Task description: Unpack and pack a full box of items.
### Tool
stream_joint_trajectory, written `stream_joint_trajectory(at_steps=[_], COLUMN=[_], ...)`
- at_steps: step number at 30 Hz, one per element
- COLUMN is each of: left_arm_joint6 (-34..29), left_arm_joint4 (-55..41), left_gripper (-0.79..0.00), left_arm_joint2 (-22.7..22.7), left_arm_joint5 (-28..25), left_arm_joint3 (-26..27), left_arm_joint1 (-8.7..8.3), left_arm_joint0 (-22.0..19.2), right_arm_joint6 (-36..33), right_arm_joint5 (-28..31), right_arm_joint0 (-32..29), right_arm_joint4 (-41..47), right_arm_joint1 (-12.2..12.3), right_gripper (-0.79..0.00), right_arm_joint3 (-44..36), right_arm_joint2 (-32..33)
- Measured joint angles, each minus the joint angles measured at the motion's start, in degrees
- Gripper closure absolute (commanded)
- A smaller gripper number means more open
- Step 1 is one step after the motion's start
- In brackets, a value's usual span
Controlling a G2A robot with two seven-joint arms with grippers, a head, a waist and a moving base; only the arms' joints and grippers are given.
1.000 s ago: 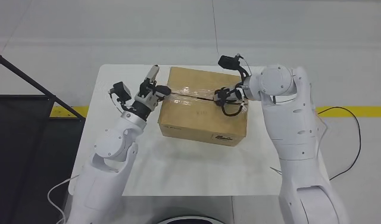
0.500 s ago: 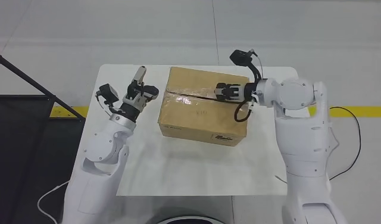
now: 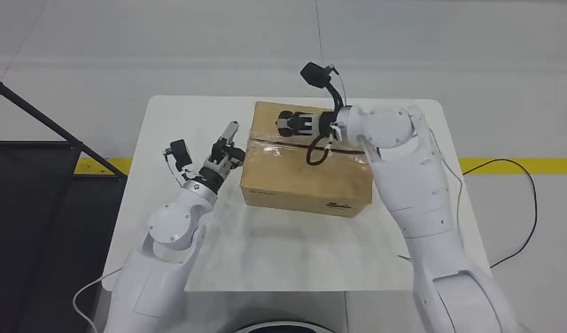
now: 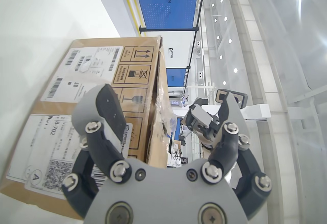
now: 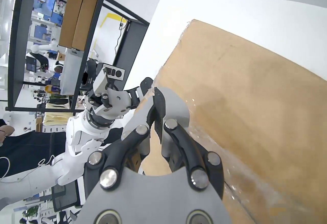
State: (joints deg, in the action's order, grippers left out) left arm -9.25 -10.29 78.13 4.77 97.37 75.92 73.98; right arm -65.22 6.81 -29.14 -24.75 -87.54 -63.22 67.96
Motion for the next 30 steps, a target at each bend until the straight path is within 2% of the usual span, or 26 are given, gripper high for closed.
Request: stream_joint_trajectory(at_steps=[5,11,23,30], left_arm_joint6=[0.28,0.02,-0.04,0.08], left_arm_joint4=[-0.70,-1.19,-1.80,-2.12], left_gripper=[-0.785,-0.785,-0.785,-0.785], left_arm_joint2=[-0.09,0.17,1.02,2.05], left_arm_joint5=[-0.17,-0.15,0.27,0.32], left_arm_joint3=[0.01,0.03,0.79,1.31], left_arm_joint1=[0.09,0.11,0.10,0.01], left_arm_joint0=[0.22,0.11,-0.24,0.21], right_arm_joint6=[-0.57,-4.39,-7.91,-9.49], right_arm_joint5=[-2.07,-1.32,-4.69,-6.51], right_arm_joint0=[4.24,6.61,2.65,-1.28], right_arm_joint4=[-0.14,0.05,-3.51,-4.92], right_arm_joint1=[-1.07,-0.86,1.99,3.97], right_gripper=[0.000,0.000,0.000,0.000], right_arm_joint3=[6.70,10.66,4.90,-1.44], right_arm_joint2=[-4.71,-5.69,-1.96,1.61])
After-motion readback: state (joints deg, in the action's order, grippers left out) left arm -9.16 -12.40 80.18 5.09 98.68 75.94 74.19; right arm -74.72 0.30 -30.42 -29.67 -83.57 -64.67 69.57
